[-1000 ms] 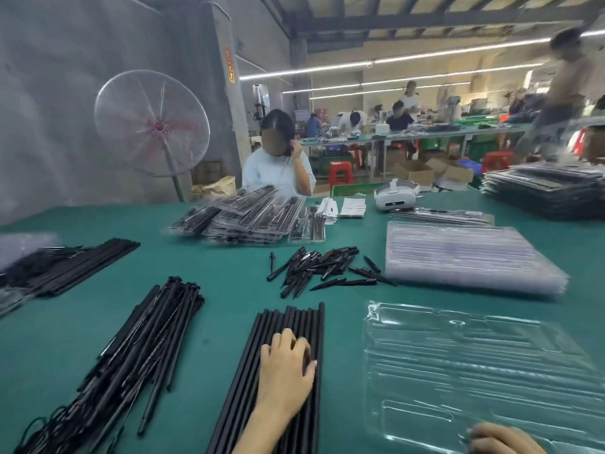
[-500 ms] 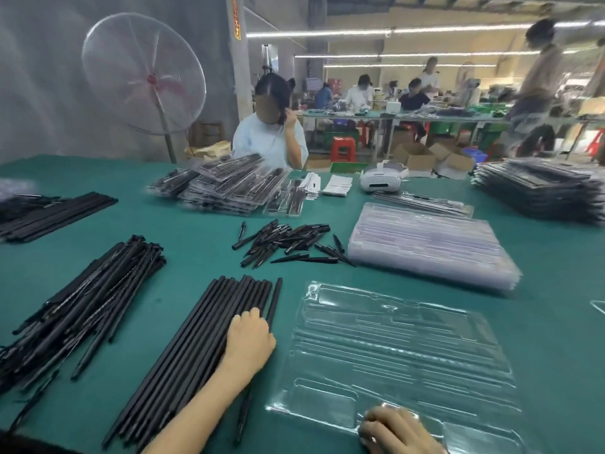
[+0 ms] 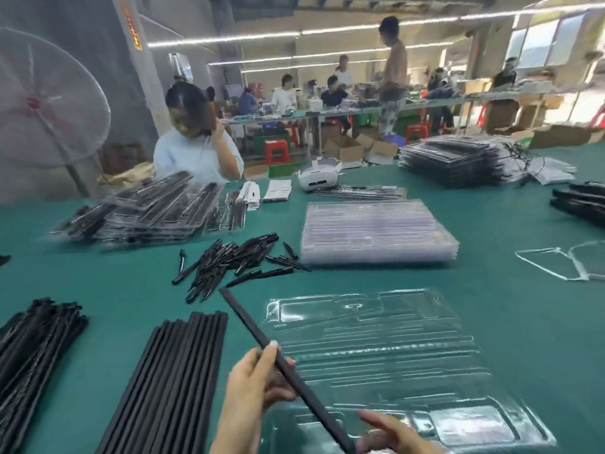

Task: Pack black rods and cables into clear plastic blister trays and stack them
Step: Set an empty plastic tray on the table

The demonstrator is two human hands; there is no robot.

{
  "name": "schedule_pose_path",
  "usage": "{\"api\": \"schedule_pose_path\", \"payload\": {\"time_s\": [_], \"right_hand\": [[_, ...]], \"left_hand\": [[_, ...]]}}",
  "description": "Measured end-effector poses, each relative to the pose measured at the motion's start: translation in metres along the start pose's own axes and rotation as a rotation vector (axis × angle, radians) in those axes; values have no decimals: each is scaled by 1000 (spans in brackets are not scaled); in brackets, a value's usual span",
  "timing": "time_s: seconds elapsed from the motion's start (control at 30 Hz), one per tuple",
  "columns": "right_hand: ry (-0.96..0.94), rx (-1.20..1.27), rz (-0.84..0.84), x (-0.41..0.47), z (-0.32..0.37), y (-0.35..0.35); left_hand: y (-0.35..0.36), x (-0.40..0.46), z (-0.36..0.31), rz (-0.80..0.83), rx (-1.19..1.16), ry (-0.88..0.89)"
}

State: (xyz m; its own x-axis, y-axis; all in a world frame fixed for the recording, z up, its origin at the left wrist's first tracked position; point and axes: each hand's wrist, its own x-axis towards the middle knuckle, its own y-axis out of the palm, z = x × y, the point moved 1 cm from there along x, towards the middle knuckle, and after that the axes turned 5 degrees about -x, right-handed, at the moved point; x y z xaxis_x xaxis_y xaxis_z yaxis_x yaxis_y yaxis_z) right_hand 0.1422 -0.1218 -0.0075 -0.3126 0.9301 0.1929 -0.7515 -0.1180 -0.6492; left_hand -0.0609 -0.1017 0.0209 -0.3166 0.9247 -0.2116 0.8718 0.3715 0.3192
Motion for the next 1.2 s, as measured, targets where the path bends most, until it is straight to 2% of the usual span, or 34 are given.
{"api": "schedule_pose_path", "payload": {"time_s": [0.03,0.07,0.13,0.2,0.3,0.4,0.53,0.67,0.73,0.8,0.9,1.07,1.2], "right_hand": [[117,136,77,-5,5,3],[193,263,79,-17,6,4],[298,435,-65,-36,1,-6],[305,391,-154,-33,-13,-26],[175,155,-186,-19,-31,-62],[122,8,-141,-3,-54,-85],[72,-156,-153,25,-94,-104],[22,-350,-234,29,-119,-105],[-63,-480,-272,32,-124,-102],[-49,-547,-306,33,-129,-98],[17,-520,-308,33,-133,-97],[-142,-583,-368,33,-136,-94],[-138,-572,-360,29,-138,-89]], "left_hand": [[6,-3,8,12,-34,-25],[10,-7,16,33,-68,-53],[15,-13,32,85,-117,-105],[7,-15,37,71,-132,-87],[-27,-3,25,-101,-171,77],[-54,10,12,-80,52,184],[-47,22,17,9,585,383],[-28,33,30,134,839,467],[-24,38,36,128,982,547],[-24,40,39,98,1104,637],[-23,39,39,88,1185,719],[-23,32,42,79,1269,849],[-21,29,43,107,1328,942]]}}
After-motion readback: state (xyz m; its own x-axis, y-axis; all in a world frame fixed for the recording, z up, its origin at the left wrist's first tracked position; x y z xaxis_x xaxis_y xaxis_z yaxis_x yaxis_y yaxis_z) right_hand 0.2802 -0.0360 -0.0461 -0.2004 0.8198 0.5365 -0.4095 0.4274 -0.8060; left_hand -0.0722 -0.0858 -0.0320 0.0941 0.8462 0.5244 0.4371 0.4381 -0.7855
